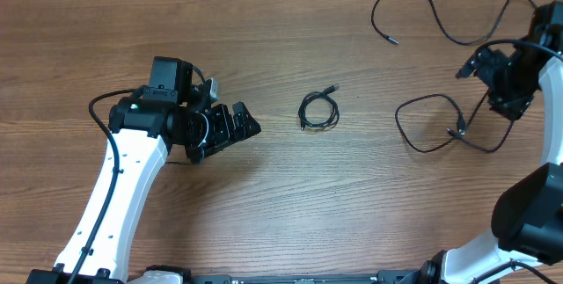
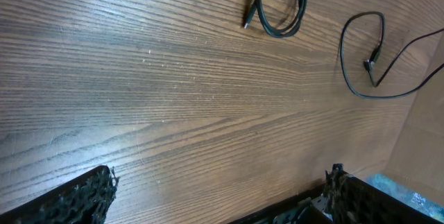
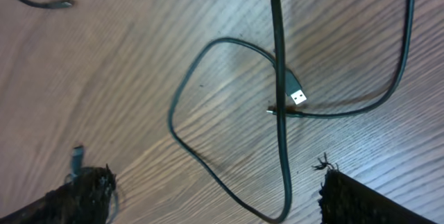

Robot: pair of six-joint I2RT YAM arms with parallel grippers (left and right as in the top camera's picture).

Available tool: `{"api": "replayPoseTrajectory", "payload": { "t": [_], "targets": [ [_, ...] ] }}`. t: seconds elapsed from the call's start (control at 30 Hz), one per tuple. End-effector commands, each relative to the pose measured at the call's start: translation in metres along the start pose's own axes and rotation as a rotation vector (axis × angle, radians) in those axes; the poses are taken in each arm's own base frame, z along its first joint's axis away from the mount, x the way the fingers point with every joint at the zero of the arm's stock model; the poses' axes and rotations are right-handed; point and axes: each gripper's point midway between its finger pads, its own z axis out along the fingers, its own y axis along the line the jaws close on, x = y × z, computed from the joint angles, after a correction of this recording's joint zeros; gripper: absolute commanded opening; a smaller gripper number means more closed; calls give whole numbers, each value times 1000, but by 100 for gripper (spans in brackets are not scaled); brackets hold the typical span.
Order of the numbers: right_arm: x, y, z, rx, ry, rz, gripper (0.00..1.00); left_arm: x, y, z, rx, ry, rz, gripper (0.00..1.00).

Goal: Untangle cables

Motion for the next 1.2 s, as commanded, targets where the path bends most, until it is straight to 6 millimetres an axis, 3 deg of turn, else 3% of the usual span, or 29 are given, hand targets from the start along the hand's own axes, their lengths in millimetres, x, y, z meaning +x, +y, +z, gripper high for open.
{"api": "replayPoseTrajectory", "payload": {
  "t": [0.0,0.17,0.33,0.57,0.9,1.17],
  "targets": [
    [-12,17,-46,-63,-114,-28,97,-1,-3,1,-2,-2,33,99],
    [3,50,-65,-237,-75,-71,97,-1,-3,1,-2,-2,33,99],
    [37,104,-77,-489,26,-268,97,-1,-3,1,-2,-2,33,100],
    [88,155,-69,-537,58,-597,98,-2,-3,1,-1,-4,35,100],
    [159,203,-3,-384,80,-890,100,-3,-2,1,-9,-8,27,100],
    [203,222,55,-373,173,-972,97,-7,8,0,-60,-34,-58,100]
  ]
}}
